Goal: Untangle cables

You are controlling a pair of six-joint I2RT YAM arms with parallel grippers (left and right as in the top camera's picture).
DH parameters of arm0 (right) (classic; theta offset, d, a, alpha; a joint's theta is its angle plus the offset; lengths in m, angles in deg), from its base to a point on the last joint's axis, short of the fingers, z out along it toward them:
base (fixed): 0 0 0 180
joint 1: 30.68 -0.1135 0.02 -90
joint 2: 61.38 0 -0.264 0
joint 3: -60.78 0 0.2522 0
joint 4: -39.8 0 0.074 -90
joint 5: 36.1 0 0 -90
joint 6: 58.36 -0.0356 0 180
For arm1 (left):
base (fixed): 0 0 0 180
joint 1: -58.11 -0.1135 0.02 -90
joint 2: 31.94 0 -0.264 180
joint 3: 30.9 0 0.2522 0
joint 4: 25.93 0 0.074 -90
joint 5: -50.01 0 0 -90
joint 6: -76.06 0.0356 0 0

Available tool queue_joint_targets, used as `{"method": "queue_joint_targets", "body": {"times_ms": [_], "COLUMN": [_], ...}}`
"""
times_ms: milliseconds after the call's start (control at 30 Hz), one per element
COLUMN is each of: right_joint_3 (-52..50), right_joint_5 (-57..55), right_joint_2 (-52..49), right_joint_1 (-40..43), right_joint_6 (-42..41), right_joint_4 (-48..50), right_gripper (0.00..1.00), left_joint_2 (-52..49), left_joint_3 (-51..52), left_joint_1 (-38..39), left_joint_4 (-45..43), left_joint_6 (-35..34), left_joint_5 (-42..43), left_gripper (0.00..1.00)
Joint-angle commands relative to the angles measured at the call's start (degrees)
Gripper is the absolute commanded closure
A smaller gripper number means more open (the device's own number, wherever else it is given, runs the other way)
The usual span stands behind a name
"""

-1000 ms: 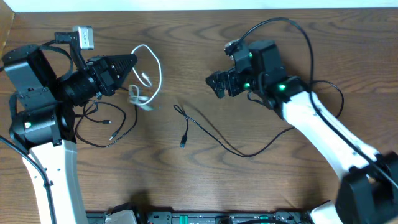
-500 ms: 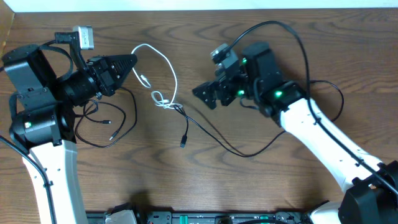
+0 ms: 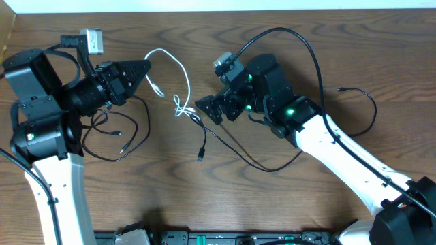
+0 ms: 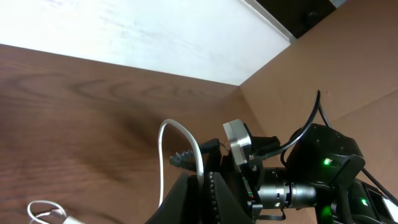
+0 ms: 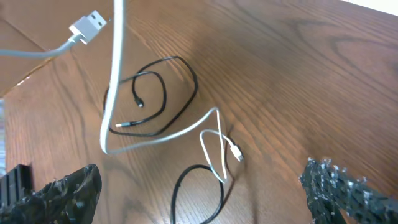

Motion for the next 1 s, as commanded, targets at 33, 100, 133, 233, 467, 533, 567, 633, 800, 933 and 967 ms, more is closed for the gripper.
{"method": "queue_joint_targets", "body": {"times_ms": [33,100,133,233,467,533,567,633,800,933,967], "right_joint_3": [0.4,0.4,0.4,0.4,0.4,0.4,0.4,0.4,0.4,0.4,0.4], "right_joint_5": [5.0,6.8,8.0,9.7,1.4,0.0,0.0,0.0,0.4,0.4,0.4], "right_joint_2": [-0.4,-0.4,-0.4,-0.4,-3.3,-5.1,-6.5,-8.4,-12.5,-14.0,-14.2], "right_joint_1": [-0.2,-0.2,-0.2,-0.4,-4.2,-5.2,-5.6,-6.3,-7.5,-7.6,-7.6], "right_joint_6": [1.1,1.1,1.1,0.8,0.8,0.6,0.1,-1.3,-4.9,-6.8,-7.2], "right_joint_4": [2.7,4.1,4.6,5.2,5.9,6.7,7.8,9.9,17.2,21.3,22.0], "right_gripper": [0.01,0.01,0.01,0.01,0.01,0.01,0.01,0.01,0.01,0.01,0.02], "left_joint_2": [0.2,0.2,0.2,0.2,0.2,0.2,0.2,0.2,0.2,0.2,0.2], "left_joint_3": [0.0,0.0,0.0,0.0,0.0,0.0,0.0,0.0,0.0,0.0,0.0], "left_joint_1": [-0.1,-0.1,-0.1,-0.1,-0.1,-0.1,-0.1,-0.1,-0.1,-0.1,-0.1], "left_joint_4": [0.0,0.0,0.0,0.2,0.2,0.2,0.2,0.2,0.6,1.3,1.5], "left_joint_6": [1.0,1.0,1.0,1.0,1.0,1.0,1.0,1.0,1.0,1.0,1.0], "left_joint_5": [0.9,0.9,1.0,1.0,1.0,1.0,1.0,1.0,1.0,1.0,1.0], "left_gripper": [0.92,0.92,0.92,0.92,0.92,0.92,0.92,0.92,0.92,0.92,0.92]}}
